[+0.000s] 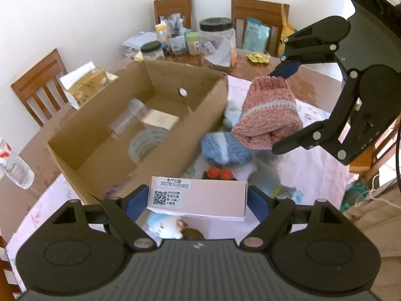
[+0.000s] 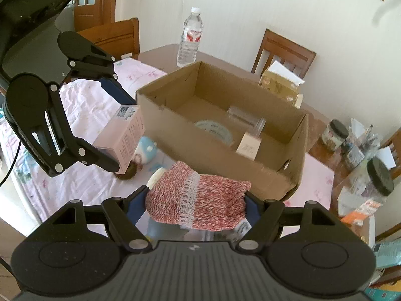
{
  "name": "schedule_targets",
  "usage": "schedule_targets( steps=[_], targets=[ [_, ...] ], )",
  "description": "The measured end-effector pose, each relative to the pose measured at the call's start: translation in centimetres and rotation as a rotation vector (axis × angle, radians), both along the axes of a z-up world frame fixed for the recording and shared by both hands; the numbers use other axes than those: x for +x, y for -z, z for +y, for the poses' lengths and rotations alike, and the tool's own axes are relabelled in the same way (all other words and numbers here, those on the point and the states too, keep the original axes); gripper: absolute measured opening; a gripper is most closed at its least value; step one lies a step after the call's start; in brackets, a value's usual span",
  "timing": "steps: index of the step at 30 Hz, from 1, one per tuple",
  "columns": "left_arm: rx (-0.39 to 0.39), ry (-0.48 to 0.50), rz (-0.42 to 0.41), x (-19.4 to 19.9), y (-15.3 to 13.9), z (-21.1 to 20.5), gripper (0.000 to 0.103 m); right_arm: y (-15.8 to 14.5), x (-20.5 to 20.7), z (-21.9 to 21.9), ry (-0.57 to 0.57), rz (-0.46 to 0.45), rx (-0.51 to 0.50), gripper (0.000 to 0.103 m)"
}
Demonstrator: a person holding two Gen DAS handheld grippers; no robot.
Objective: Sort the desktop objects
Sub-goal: 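Carry the pink sock over the cardboard box and open right tool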
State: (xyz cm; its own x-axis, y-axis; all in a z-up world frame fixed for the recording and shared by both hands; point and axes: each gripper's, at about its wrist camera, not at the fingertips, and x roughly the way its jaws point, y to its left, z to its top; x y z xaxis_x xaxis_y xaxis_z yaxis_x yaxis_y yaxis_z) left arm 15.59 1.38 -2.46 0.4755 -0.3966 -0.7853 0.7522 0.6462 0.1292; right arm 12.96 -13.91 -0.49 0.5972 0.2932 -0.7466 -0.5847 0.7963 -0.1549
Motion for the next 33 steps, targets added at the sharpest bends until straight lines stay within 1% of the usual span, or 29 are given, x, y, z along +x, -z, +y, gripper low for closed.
schedule_targets(
  steps=[13, 23, 24, 26, 29, 33],
  targets=[
    [0.003, -0.066, -0.079, 4.4, -2.5, -0.1, 0.083, -1.8, 5.1, -1.3, -0.027, -0.070, 0.000, 0.081],
    [0.027, -0.109, -0.106, 7.8, -2.9, -0.1, 0.084, -2.1, 9.0, -1.9, -0.026, -0.099, 0.012, 0.081],
    [0.027, -0.112, -0.108, 8.0, -2.9, -0.1, 0.083, -2.1, 9.3, -1.9, -0.026, -0.104, 0.011, 0.082],
    [0.029, -0.117, -0.107, 8.6, -3.0, -0.1, 0.083, -2.1, 10.0, -1.8, -0.038, -0.095, 0.011, 0.088],
    [0.035, -0.122, -0.108, 9.4, -2.8, -0.1, 0.083, -2.0, 10.4, -1.6, -0.045, -0.107, 0.006, 0.090],
    [0.045, -0.129, -0.104, 10.3, -2.6, -0.1, 0.084, -1.9, 10.6, -1.6, -0.043, -0.101, 0.012, 0.091]
  ],
)
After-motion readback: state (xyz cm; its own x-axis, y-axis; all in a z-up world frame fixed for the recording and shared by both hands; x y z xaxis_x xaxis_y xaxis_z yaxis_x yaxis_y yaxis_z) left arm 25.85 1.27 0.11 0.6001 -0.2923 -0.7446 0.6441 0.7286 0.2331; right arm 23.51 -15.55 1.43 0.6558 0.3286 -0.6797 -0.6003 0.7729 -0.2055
